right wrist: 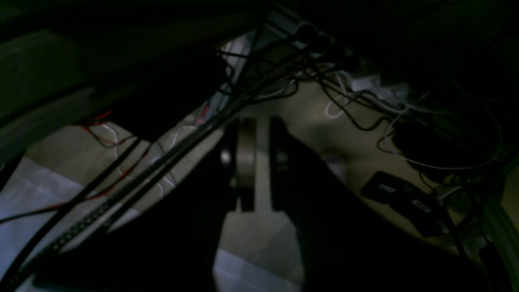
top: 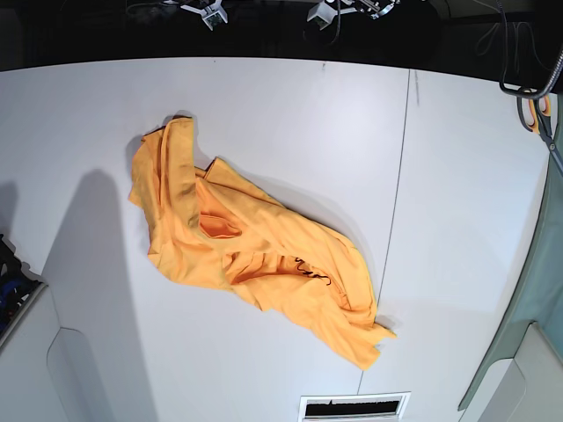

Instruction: Layout the t-shirt on the table in an organized manner, then fold the t-shirt properly

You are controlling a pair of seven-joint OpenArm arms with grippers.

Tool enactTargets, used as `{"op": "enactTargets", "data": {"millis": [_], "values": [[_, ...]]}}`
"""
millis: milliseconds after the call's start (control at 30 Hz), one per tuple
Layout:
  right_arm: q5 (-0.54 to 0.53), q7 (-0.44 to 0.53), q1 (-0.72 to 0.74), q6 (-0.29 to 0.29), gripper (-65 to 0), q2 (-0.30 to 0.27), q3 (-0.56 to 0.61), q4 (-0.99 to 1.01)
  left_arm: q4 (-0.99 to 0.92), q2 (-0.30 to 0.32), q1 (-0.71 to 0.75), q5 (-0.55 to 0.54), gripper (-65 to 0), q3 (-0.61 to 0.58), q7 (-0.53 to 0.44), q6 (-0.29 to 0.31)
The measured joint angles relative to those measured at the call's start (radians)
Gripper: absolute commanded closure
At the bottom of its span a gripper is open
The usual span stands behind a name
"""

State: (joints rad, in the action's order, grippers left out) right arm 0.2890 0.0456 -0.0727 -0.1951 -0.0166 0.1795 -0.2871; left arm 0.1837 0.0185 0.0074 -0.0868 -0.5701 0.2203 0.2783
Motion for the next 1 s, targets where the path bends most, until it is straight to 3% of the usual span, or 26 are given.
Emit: {"op": "enactTargets", "data": {"millis": [300, 767, 1000], "values": [[0.000, 0.000, 0.000, 0.000, -5.1, 0.000, 0.000, 0.000, 0.000, 0.000, 0.000, 0.000, -9.2, 0.000, -0.012, 0.126], [0.000, 0.004, 0.000, 0.000, -5.1, 0.000, -0.001, -0.003, 0.036, 0.001, 0.042, 0.001, -9.3, 0.000, -0.019, 0.126], [0.000, 0.003, 0.000, -0.002, -5.1, 0.000, -0.001, -0.003, 0.066, 0.001, 0.056, 0.001, -9.3, 0.000, -0.015, 0.027]]}}
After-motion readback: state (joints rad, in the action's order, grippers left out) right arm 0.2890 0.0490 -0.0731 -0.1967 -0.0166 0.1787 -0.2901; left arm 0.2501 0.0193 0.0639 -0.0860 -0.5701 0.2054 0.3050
